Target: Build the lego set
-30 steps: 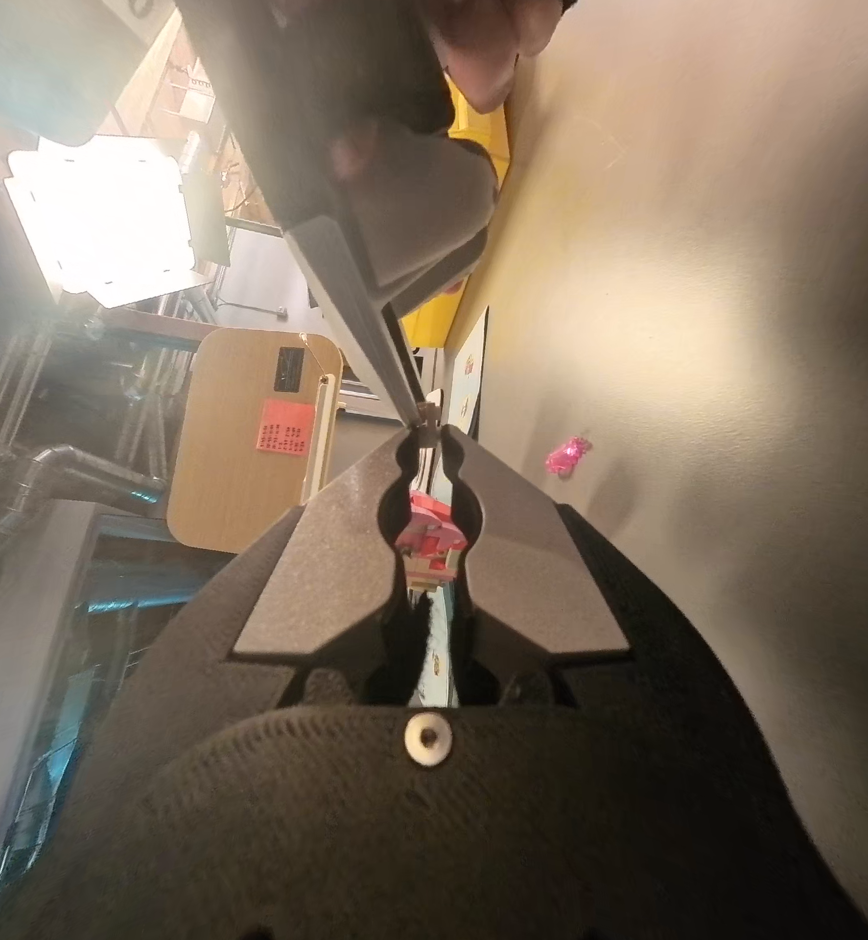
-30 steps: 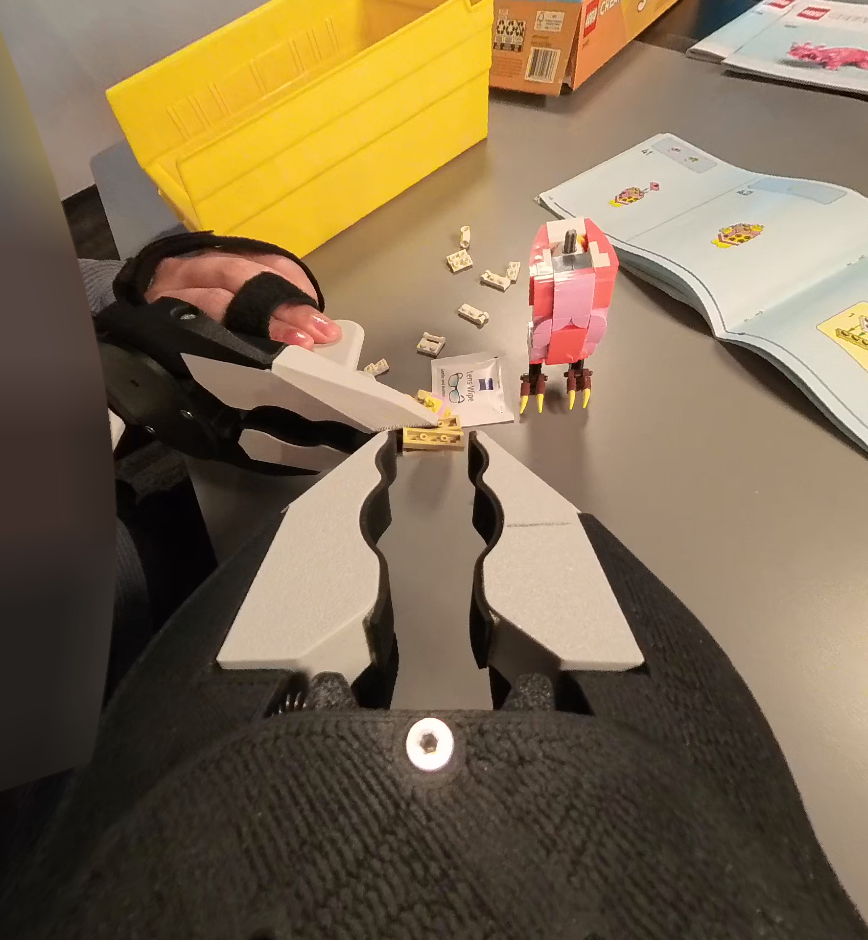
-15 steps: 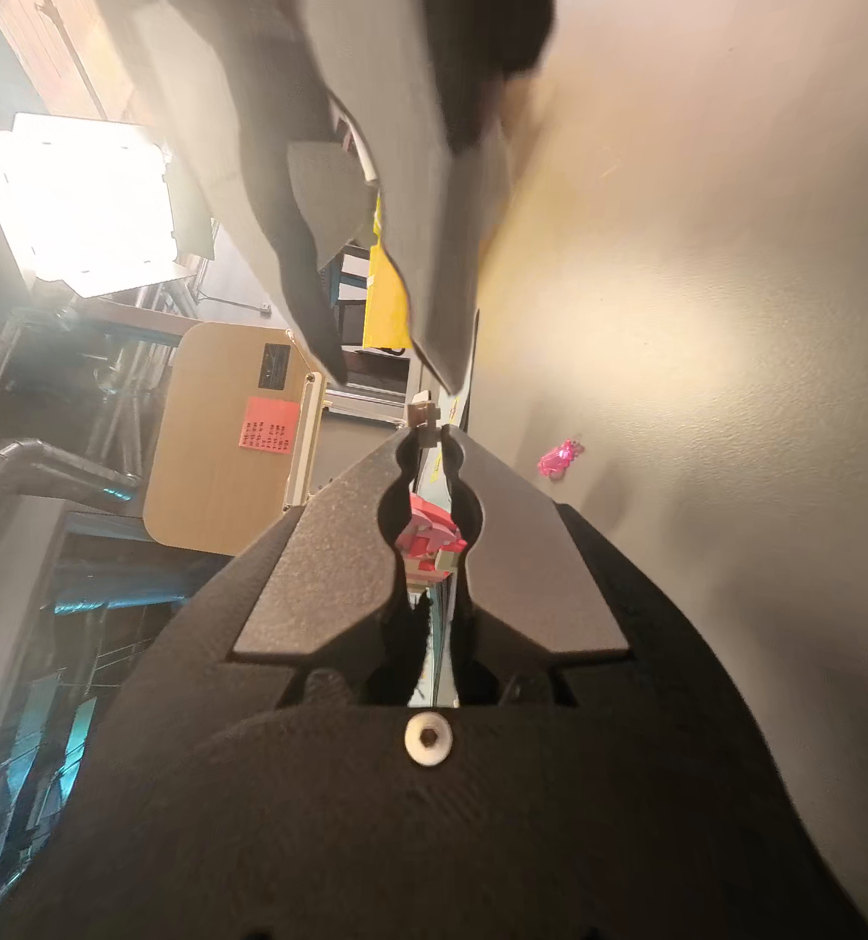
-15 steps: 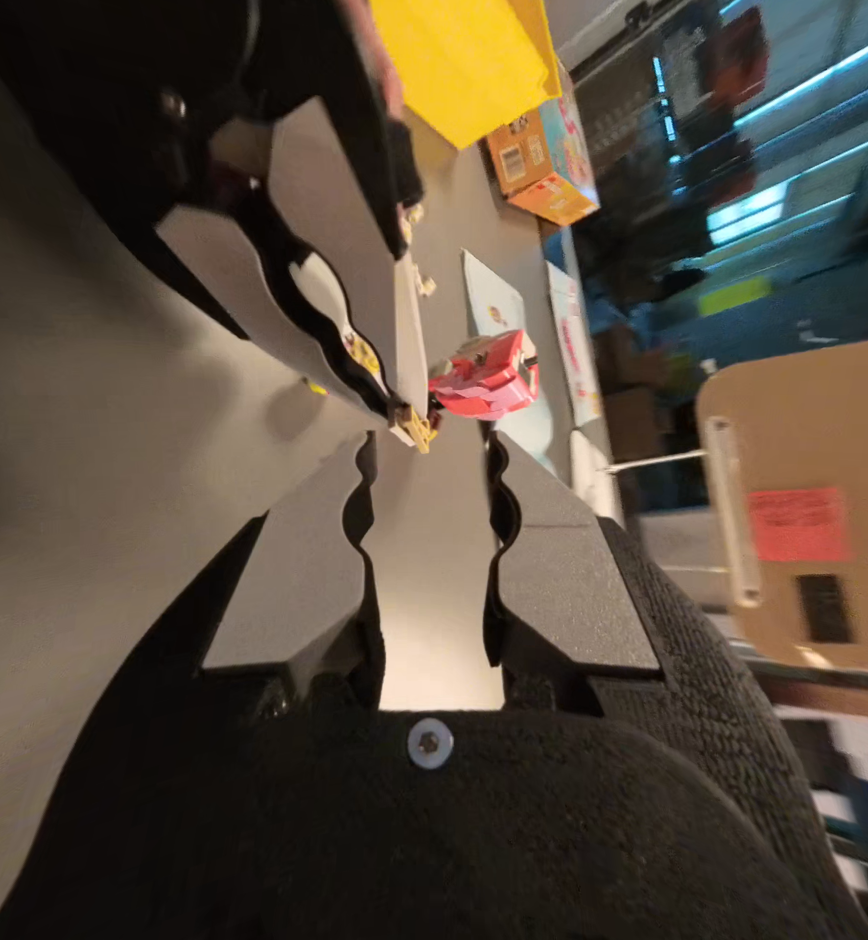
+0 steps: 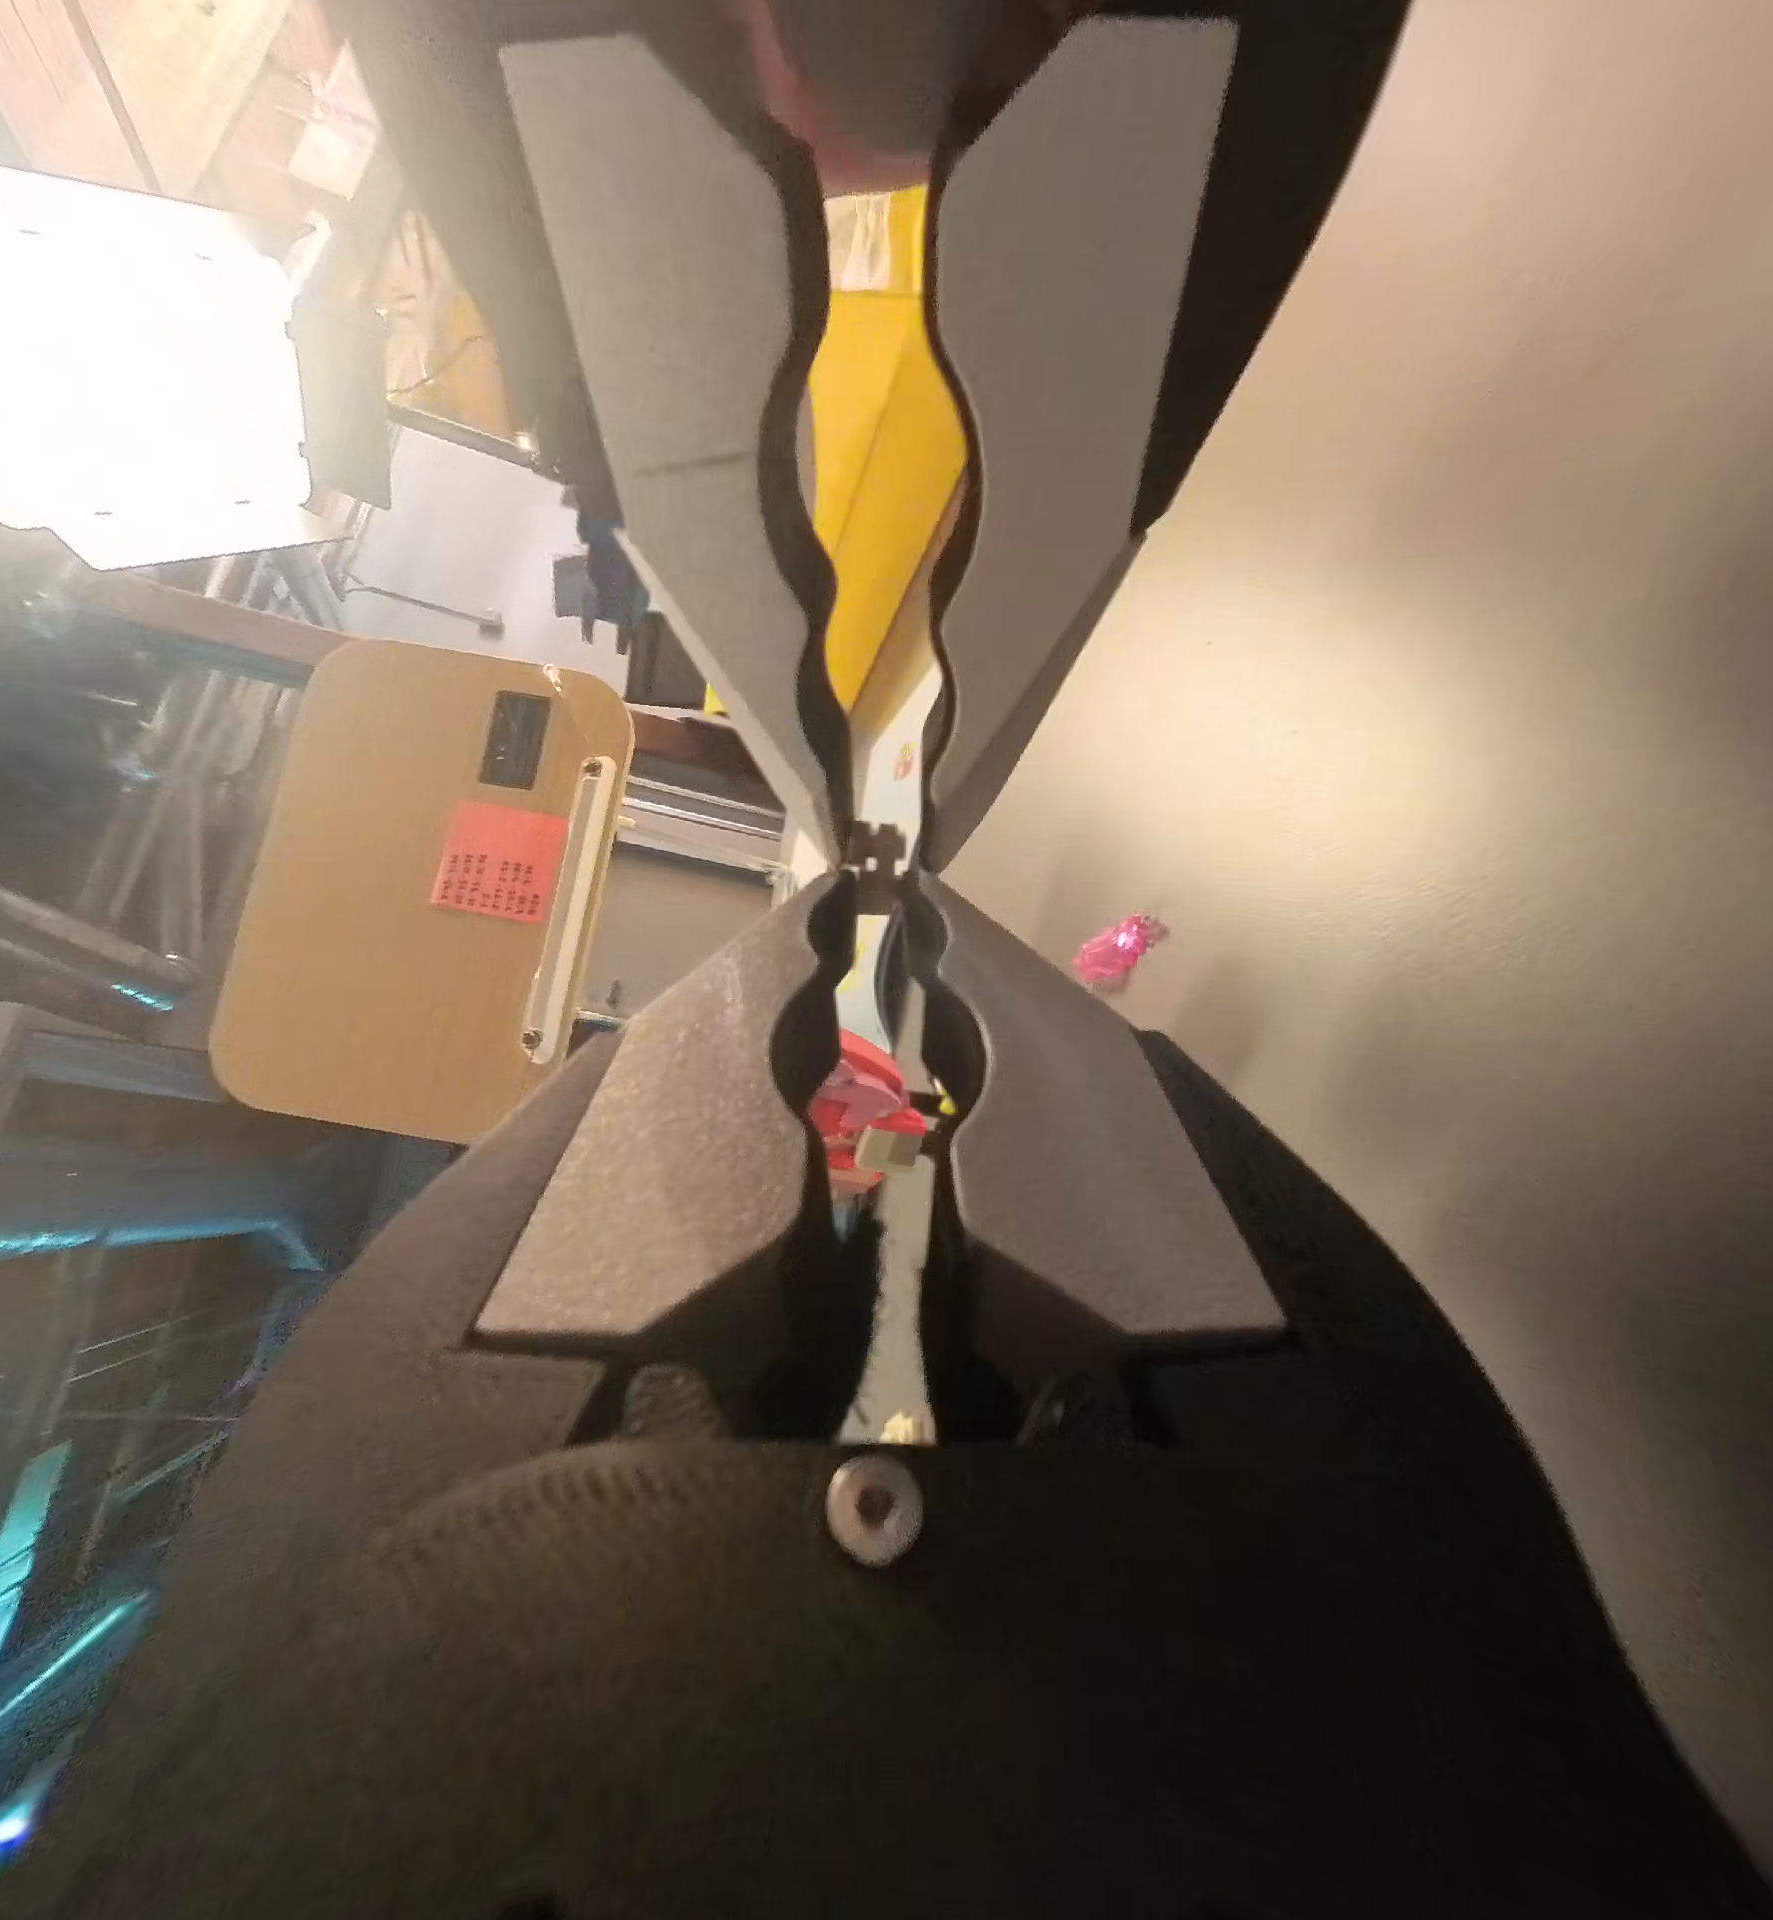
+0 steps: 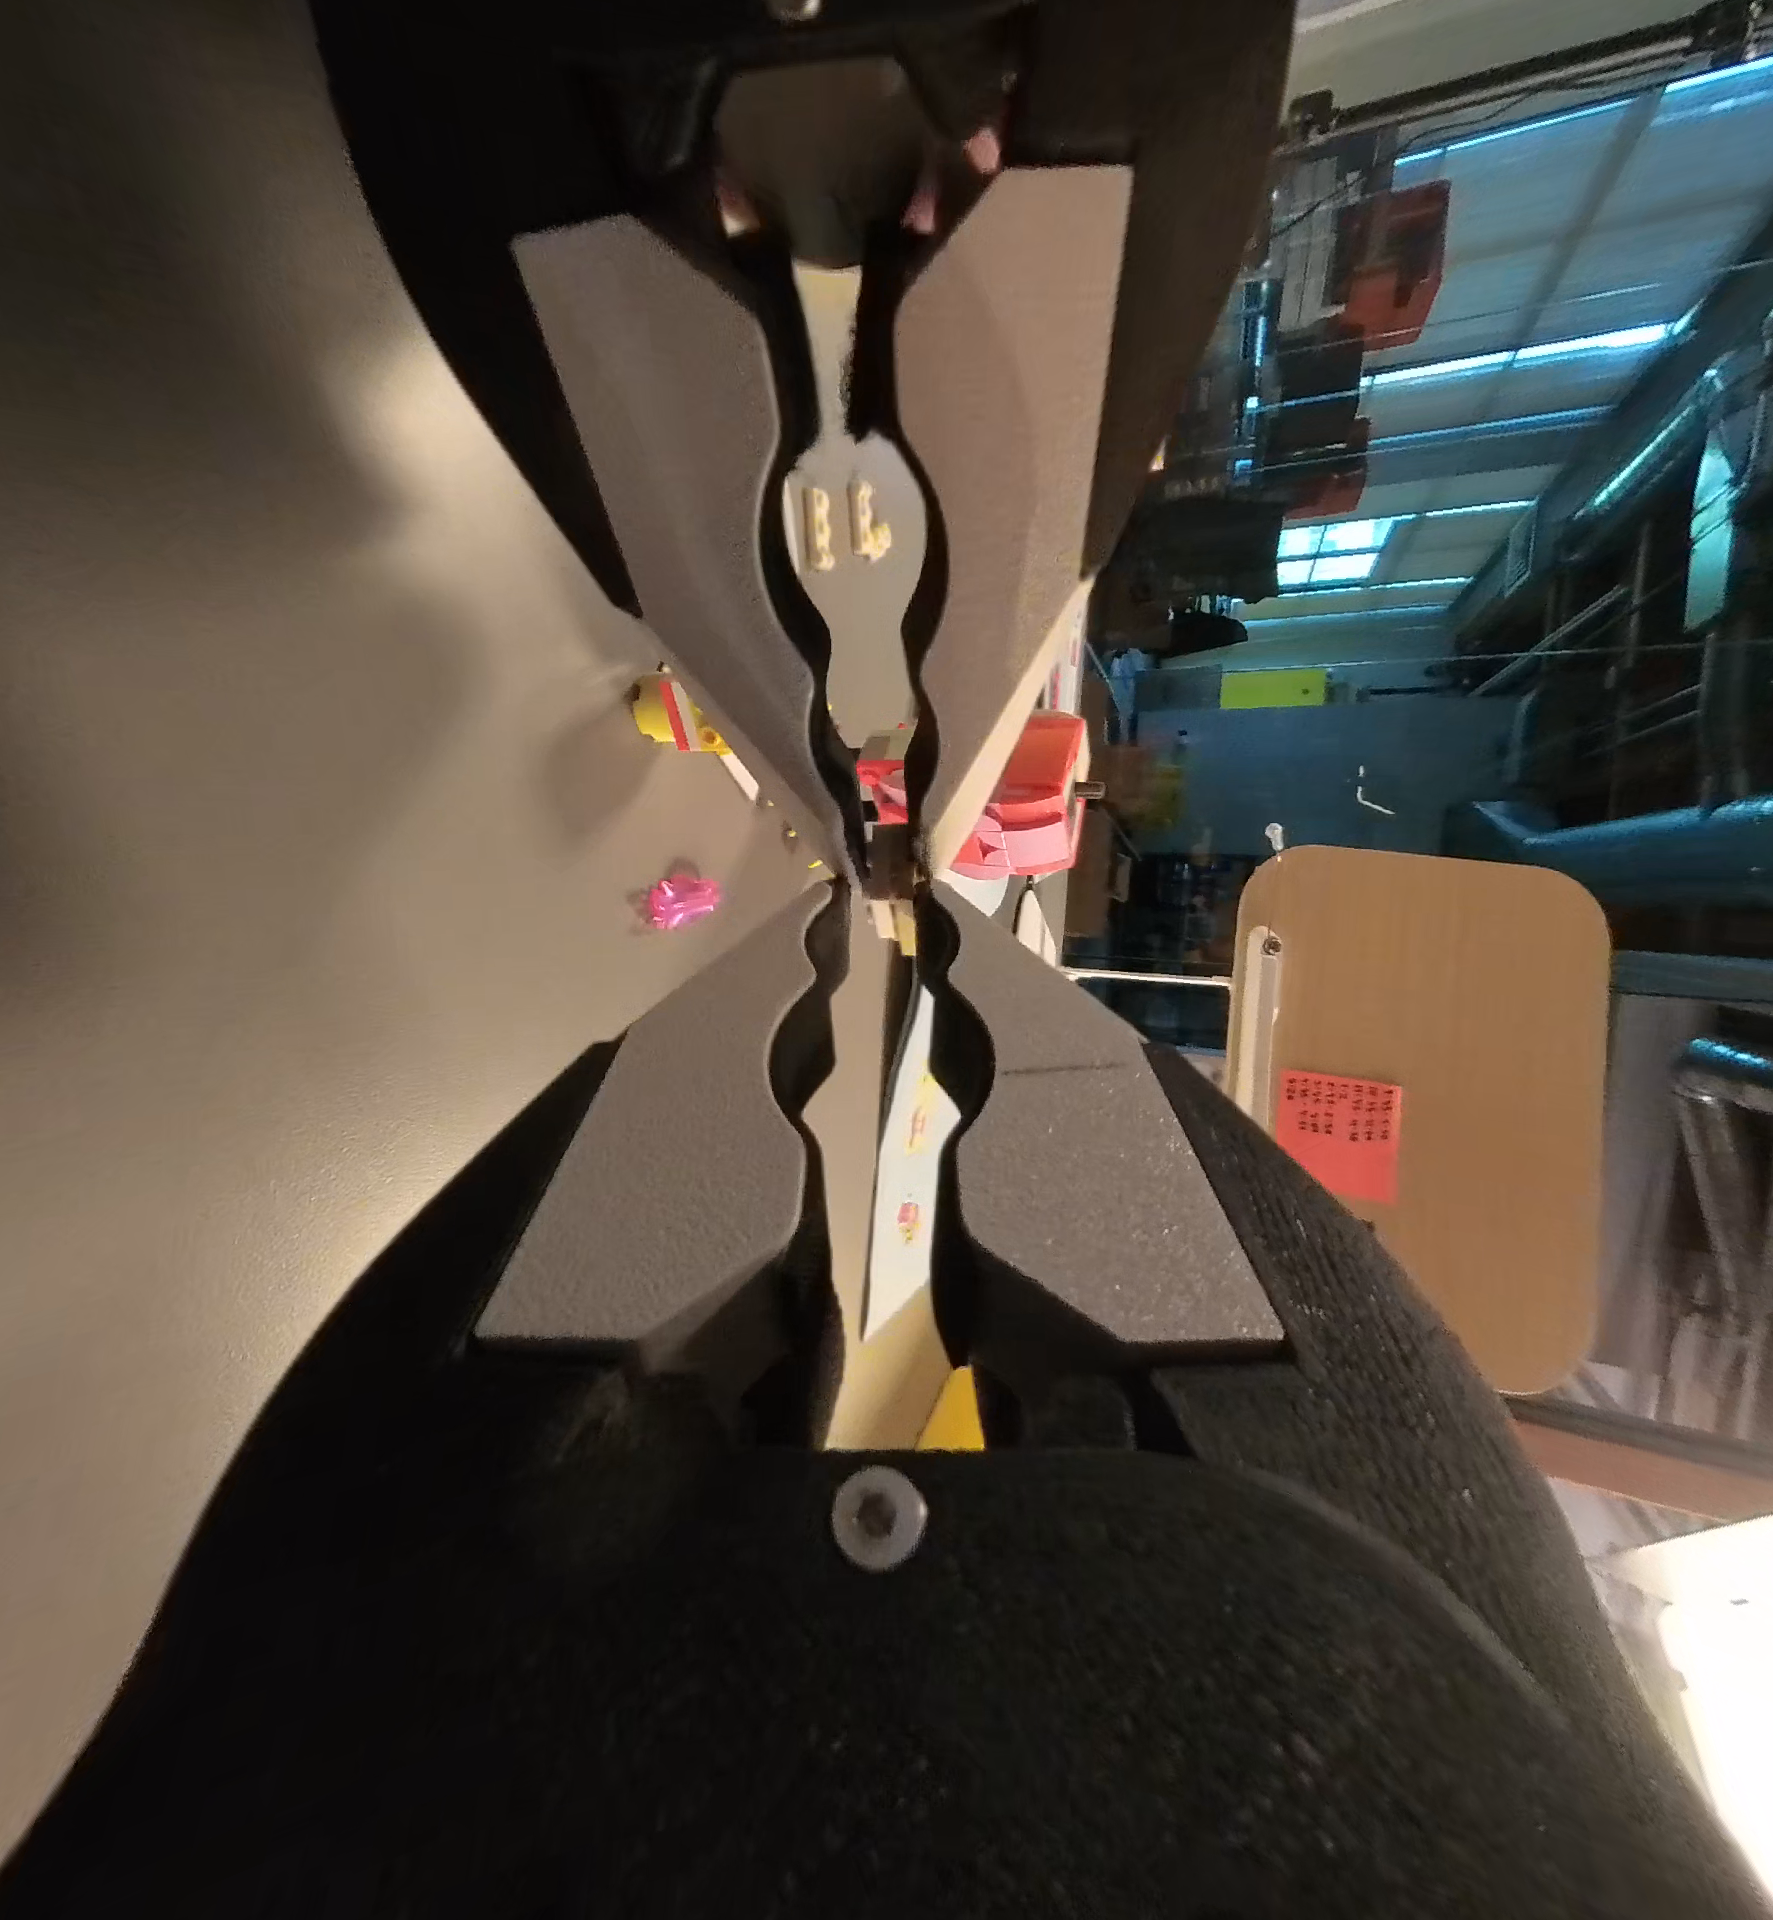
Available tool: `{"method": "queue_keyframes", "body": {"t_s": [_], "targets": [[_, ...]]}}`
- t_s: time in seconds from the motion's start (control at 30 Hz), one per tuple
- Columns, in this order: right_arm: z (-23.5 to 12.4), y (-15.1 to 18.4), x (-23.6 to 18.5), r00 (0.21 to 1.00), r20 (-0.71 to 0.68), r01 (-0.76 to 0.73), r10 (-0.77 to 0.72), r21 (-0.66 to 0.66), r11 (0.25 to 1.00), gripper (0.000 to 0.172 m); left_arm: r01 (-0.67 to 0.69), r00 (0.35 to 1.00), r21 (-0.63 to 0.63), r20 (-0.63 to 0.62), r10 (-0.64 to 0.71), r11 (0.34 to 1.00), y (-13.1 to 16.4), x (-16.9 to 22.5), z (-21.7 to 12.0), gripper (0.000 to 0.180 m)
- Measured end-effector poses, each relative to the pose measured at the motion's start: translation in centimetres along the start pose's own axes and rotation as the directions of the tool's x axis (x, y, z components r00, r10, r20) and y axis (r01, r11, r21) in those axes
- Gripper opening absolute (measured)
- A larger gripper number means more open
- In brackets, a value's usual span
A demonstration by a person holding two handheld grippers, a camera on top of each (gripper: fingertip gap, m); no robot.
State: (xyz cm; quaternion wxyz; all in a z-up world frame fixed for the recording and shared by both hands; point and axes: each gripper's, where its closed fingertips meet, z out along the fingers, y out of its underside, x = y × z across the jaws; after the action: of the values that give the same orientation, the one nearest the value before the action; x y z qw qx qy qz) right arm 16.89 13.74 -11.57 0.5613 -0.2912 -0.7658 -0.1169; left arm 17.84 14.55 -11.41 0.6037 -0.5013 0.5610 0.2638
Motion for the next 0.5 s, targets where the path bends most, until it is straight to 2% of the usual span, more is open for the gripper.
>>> {"method": "queue_keyframes", "body": {"t_s": [0.27, 0.5], "targets": [[-0.47, -0.14, -0.35, 0.997, 0.023, 0.08, -0.08, -0.002, 0.997, 0.005, 0.002, 1.0, 0.026, -0.026, -0.002, 1.0, -0.51, 0.42, -0.28, 0.006], [-0.44, 0.03, -0.85, 0.996, 0.055, 0.073, -0.072, -0.002, 0.997, 0.005, 0.006, 0.998, 0.021, -0.059, -0.005, 1.0, -0.44, 0.95, -0.15, 0.006]]}}
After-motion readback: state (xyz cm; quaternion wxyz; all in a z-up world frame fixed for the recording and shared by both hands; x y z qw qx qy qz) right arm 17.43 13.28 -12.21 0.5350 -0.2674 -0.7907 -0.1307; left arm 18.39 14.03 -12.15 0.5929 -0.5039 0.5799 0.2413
